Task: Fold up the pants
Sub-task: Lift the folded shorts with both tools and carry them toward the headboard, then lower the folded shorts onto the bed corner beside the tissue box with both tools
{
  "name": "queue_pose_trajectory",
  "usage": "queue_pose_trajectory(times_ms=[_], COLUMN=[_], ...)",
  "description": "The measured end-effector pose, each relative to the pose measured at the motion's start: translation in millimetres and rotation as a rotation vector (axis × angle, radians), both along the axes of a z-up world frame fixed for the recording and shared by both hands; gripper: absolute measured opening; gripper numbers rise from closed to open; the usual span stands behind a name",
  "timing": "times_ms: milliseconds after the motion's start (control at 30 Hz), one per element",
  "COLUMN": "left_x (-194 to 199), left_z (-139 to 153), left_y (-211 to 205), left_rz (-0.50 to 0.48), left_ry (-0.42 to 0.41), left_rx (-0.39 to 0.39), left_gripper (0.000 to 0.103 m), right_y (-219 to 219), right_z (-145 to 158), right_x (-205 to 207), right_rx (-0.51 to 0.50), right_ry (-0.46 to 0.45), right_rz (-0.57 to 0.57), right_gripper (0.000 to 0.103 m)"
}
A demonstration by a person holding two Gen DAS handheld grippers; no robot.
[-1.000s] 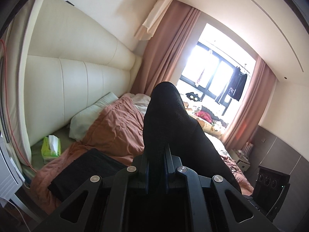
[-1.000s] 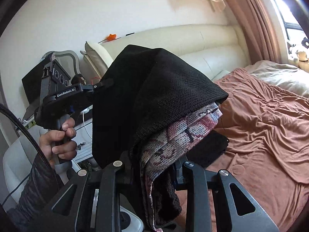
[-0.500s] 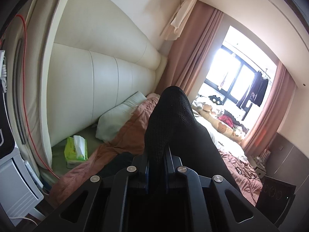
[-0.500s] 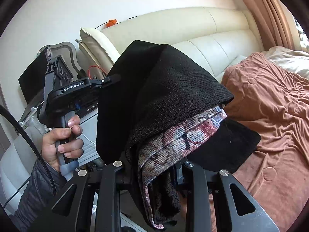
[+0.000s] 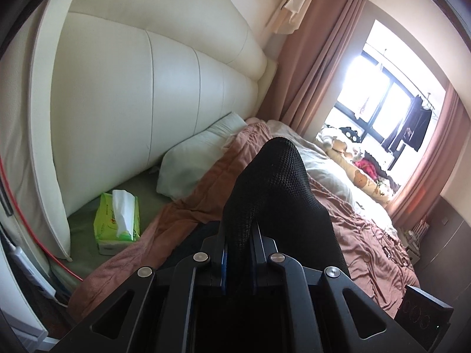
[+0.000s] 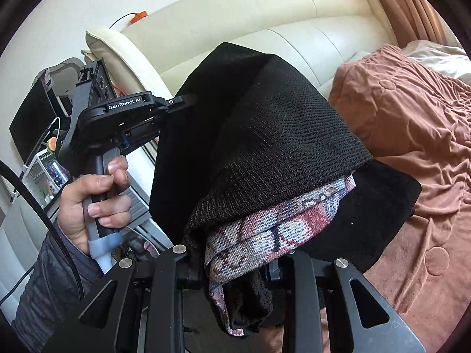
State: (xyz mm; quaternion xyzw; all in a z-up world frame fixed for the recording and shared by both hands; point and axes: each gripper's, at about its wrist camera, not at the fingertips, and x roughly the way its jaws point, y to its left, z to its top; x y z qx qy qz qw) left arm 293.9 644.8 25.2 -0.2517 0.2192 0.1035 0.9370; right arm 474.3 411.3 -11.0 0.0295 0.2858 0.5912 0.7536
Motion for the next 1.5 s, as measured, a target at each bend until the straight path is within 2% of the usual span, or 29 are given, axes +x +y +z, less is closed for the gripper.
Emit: queue_pose_trajectory(times_ms=[633, 767, 833, 867, 933, 967, 1000, 1067, 1200, 1300, 1333, 1400, 1500], left_x=[131, 151, 151, 149, 143, 139, 135, 124, 108, 97, 94, 86, 73], left_z=[-70, -101, -112, -112, -109, -106, -101, -93, -88, -91, -91, -91, -88], left_y=[7, 8, 12, 13, 18, 19, 21, 25, 30, 28, 27, 26, 21], left_rz=[-0.017, 0.011, 0.032, 0.041, 0.065, 0.084, 0.102, 0.124, 0.133, 0.129, 0.126, 0.123, 0.115], left_ry=[0.221, 0.347, 0.379, 0.376, 0.365, 0.365, 0.36, 0.335, 0.321, 0.334, 0.334, 0.332, 0.329], left_rx=[0.021, 0.009, -0.006, -0.011, -0.003, 0.011, 0.026, 0.037, 0.014, 0.019, 0.014, 0.012, 0.023], left_gripper=[0.011, 0.012, 0.014, 0.018, 0.029, 0.041, 0.054, 0.061, 0.061, 0.061, 0.061, 0.061, 0.061], right_y=[10, 12, 14, 13, 13, 13, 12, 11, 12, 7, 3, -8, -27], right_z=[-58, -79, -89, -91, -93, -93, -93, -90, -83, -72, -69, -61, -47], right_x=[88, 104, 111, 112, 113, 114, 115, 118, 141, 154, 159, 167, 171], right_rx=[0.021, -0.001, -0.002, 0.006, 0.01, 0.005, 0.009, 0.021, 0.061, 0.08, 0.093, 0.109, 0.08], right_ry=[0.231, 0.33, 0.379, 0.399, 0.417, 0.422, 0.43, 0.441, 0.469, 0.456, 0.461, 0.441, 0.359], right_rz=[-0.071, -0.078, -0.075, -0.072, -0.064, -0.066, -0.067, -0.065, -0.081, -0.109, -0.114, -0.134, -0.237], right_gripper=[0.024, 0.026, 0.03, 0.033, 0.039, 0.046, 0.048, 0.048, 0.048, 0.047, 0.045, 0.032, 0.03])
